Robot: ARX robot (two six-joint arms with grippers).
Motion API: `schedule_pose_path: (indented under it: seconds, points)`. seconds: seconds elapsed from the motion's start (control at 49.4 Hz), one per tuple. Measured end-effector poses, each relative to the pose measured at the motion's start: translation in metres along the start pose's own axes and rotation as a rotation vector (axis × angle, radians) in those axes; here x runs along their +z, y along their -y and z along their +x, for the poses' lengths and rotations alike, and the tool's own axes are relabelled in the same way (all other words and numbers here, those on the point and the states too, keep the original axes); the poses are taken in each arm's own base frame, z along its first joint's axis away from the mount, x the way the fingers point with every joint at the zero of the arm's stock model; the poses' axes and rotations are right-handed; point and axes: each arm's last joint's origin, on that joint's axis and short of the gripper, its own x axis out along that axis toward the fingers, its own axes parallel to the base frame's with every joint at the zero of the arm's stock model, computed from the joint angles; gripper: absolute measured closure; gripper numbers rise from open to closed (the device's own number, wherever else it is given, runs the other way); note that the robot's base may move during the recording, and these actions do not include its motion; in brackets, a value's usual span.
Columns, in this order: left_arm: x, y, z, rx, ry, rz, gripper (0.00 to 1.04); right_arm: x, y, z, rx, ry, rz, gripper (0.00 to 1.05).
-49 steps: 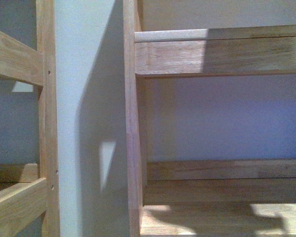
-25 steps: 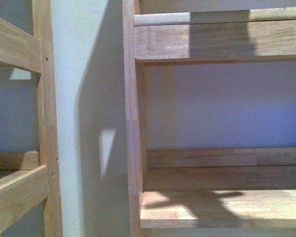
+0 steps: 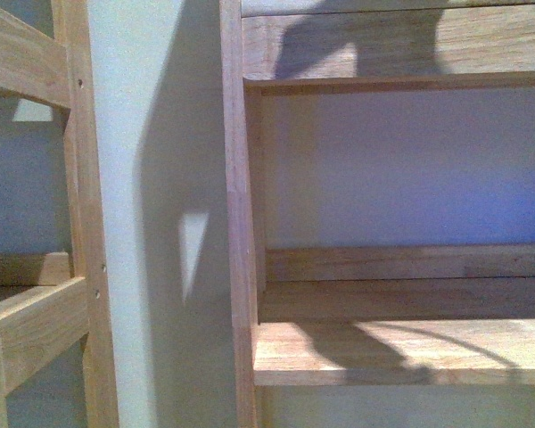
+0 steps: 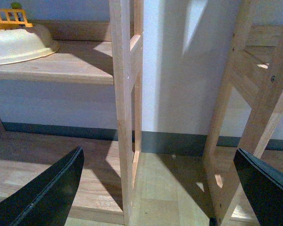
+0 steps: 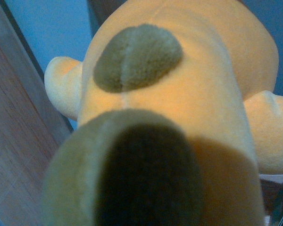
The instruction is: Put away toys
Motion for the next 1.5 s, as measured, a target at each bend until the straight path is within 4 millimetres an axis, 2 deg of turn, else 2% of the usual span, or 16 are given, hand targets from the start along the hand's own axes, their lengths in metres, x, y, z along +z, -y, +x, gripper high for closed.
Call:
schedule_pose_path:
  seconds: [0.182,0.445,1.113,1.335,1.497]
  points:
    - [0.000,0.000,0.000,0.000,0.000,0.000,0.06,-0.006,0.005,0.009,-0.010,-0.029,0.011,0.95]
    - [0.000,0.000,0.000,0.000,0.000,0.000,0.06,-0.025,0.015,0.030,0.015,-0.112,0.076,0.95]
    - [0.000,0.000,0.000,0.000,0.000,0.000,0.06,-0.043,0.020,0.061,0.146,-0.154,0.273,0.95]
    - [0.000,0.000,0.000,0.000,0.000,0.000,0.06,-0.041,0.019,0.063,0.120,-0.131,0.242,0.50]
    - [0.000,0.000,0.000,0.000,0.000,0.000,0.06,-0.037,0.017,0.062,0.093,-0.099,0.192,0.21]
